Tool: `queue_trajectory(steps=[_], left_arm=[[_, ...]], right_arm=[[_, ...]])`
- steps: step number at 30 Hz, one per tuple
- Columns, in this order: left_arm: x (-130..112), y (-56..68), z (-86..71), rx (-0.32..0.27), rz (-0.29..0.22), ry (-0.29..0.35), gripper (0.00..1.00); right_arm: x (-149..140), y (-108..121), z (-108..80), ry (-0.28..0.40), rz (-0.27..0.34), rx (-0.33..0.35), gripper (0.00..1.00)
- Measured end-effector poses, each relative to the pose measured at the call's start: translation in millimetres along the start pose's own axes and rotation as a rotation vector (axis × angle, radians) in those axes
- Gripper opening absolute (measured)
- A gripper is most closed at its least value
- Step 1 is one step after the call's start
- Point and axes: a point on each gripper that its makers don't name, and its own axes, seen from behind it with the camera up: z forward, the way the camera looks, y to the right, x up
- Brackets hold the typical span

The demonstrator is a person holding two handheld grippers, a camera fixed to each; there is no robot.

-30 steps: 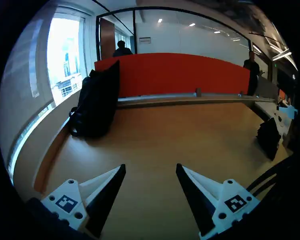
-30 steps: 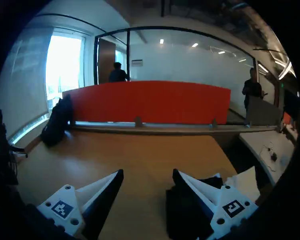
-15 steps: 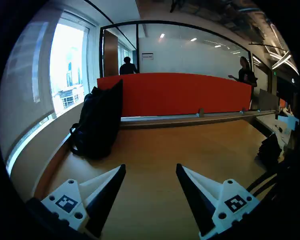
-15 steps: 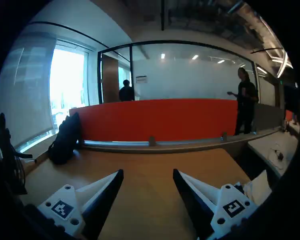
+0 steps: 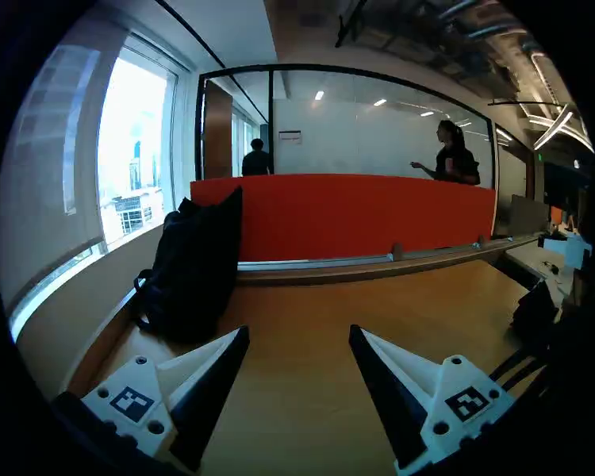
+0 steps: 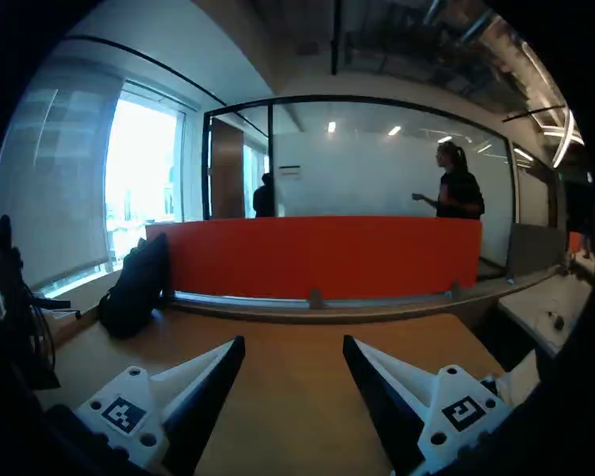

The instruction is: Fold towel

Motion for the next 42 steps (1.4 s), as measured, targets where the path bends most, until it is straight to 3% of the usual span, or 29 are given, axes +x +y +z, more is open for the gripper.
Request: queue_trajectory(steps=[17,26,42], left_arm=[[-16.6,-12.0,27.3,0.014,-0.003,0.082,0.93],[-36.1,-8.4,45.5,0.017,-0.008,0.124,0.94],[-79.8,-11.2,37.0,0.067,-0.007,0.17,0.93]], right_arm=[[-12.7,-19.0,25.5,0.109,0.017,-0.07,0.96],[-24.7,-21.3,41.5,0.159,-0.008,-0.096,0.96],[-39.3,-25.6,47.1,0.175,-0.007,-0.081,0.96]])
